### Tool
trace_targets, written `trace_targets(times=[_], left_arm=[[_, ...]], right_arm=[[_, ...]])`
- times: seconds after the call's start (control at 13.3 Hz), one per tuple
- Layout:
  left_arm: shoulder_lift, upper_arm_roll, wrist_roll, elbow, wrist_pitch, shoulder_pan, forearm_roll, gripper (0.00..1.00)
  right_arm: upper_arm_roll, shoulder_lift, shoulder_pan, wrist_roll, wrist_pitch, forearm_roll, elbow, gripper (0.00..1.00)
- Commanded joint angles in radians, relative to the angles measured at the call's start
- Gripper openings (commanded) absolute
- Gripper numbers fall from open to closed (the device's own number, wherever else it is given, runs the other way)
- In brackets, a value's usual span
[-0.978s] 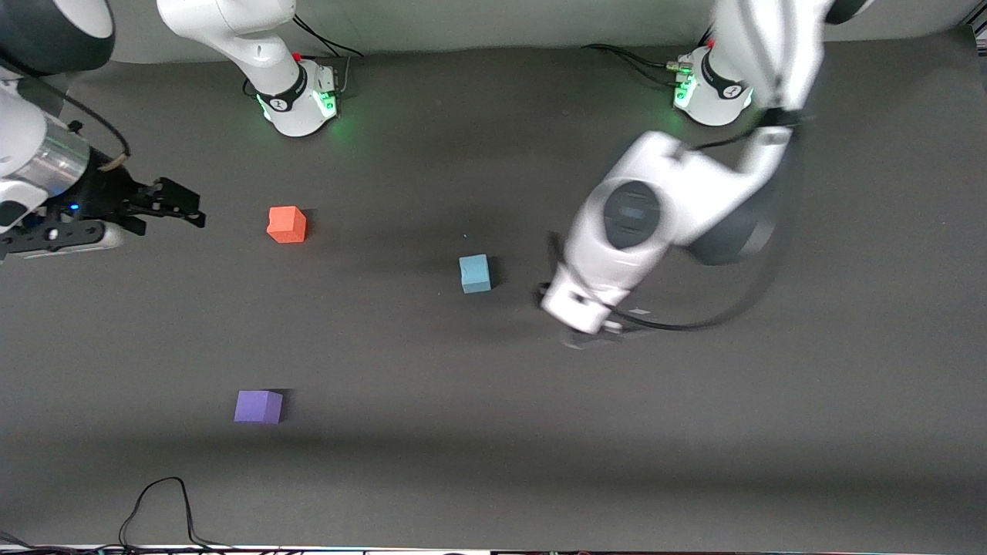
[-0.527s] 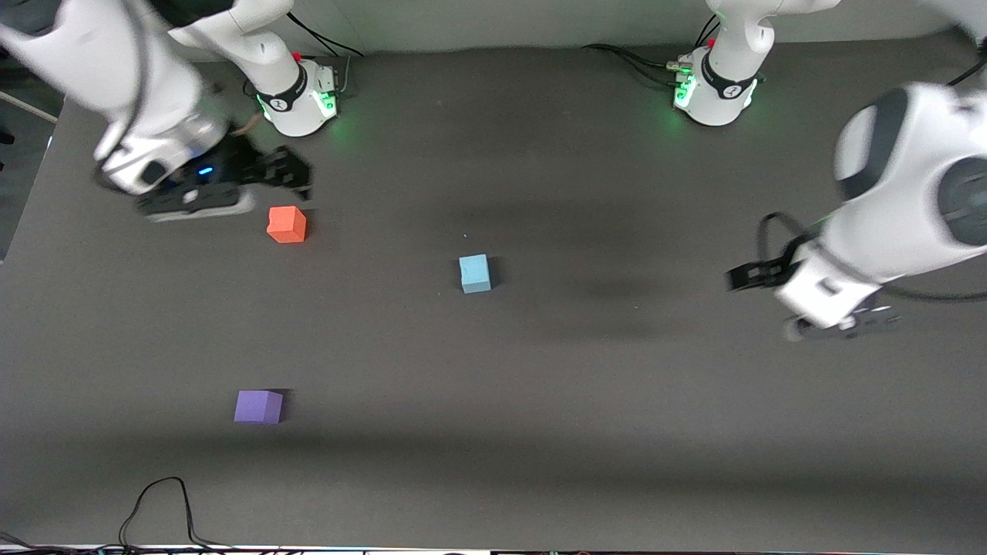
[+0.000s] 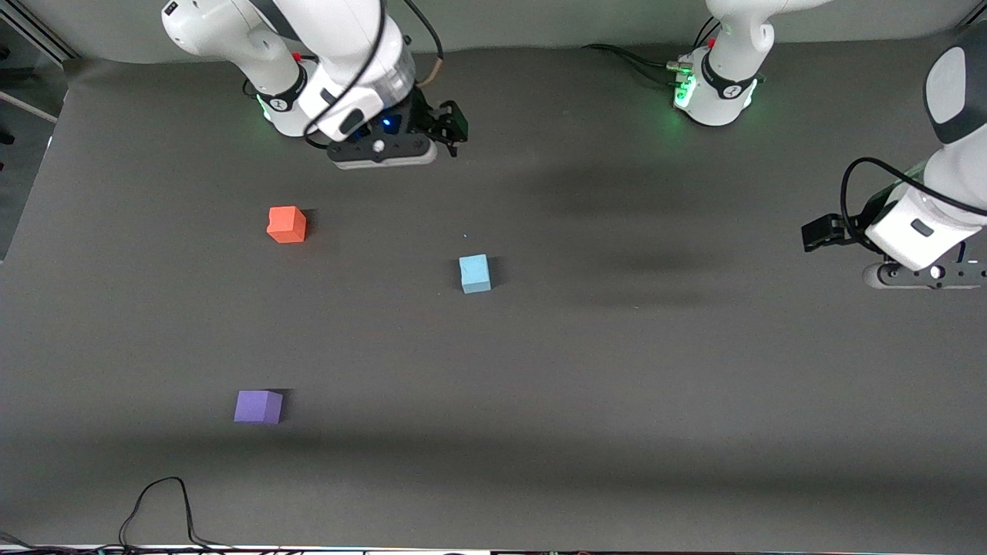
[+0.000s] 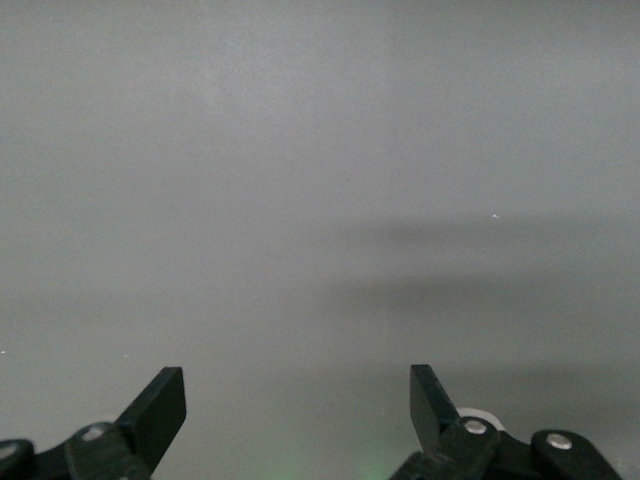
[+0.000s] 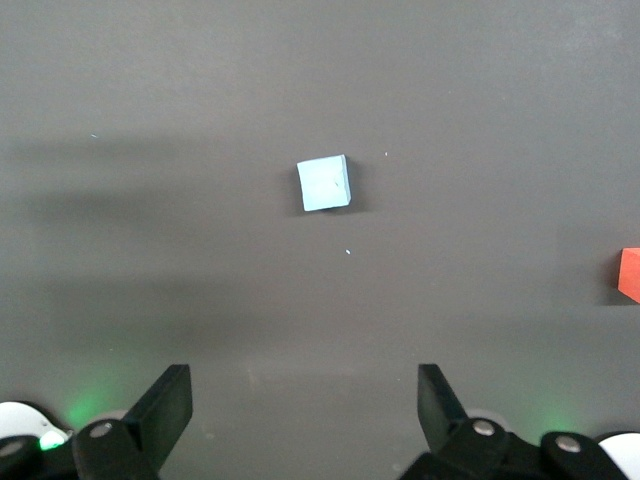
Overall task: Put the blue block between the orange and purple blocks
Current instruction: 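Withdraw the left gripper while the right gripper moves toward the blue cube, then lower the right gripper over the light blue cube and grasp it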
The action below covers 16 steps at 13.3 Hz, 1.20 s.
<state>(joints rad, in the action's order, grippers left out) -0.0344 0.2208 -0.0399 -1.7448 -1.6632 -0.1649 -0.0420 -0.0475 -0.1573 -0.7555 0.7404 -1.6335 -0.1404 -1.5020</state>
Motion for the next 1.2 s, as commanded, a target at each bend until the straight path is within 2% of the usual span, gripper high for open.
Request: trace_targets(times=[0.0,0.08,0.23,0.3,0.45,0.83,1.13], left_arm=[[0.079,0.009,0.051,-0.067,-0.026,-0.039,0.011,1.00],[0.082,-0.027,0.051,-0.050,-0.017,-0.019,0.016,1.00],[0.064,-0.150,0.051,0.017,0.029,0.104,0.020,1.00],[0.045,-0.175,0.051,0.048,0.046,0.132,0.017,1.00],[0.015,-0.176,0.049,0.094,0.048,0.137,0.011,1.00],[0.027,-0.176,0.052,0.093,0.068,0.125,0.027,1.00],[0.028,-0.176,0.074,0.093,0.105,0.127,0.047,1.00]], right_arm=[[-0.012,-0.053,-0.002,-0.033,-0.021,-0.012,0.011,1.00],[-0.012,-0.065,-0.022,-0.044,-0.073,-0.010,-0.021,1.00],[-0.014,-0.085,-0.028,-0.050,-0.217,-0.008,-0.122,1.00],[-0.014,-0.108,-0.030,-0.058,-0.288,-0.005,-0.162,1.00],[-0.014,-0.174,-0.031,-0.120,-0.371,0.030,-0.198,1.00],[-0.015,-0.336,-0.062,-0.113,-0.601,0.041,-0.254,1.00],[-0.017,-0.428,-0.080,-0.110,-0.788,0.041,-0.325,1.00]])
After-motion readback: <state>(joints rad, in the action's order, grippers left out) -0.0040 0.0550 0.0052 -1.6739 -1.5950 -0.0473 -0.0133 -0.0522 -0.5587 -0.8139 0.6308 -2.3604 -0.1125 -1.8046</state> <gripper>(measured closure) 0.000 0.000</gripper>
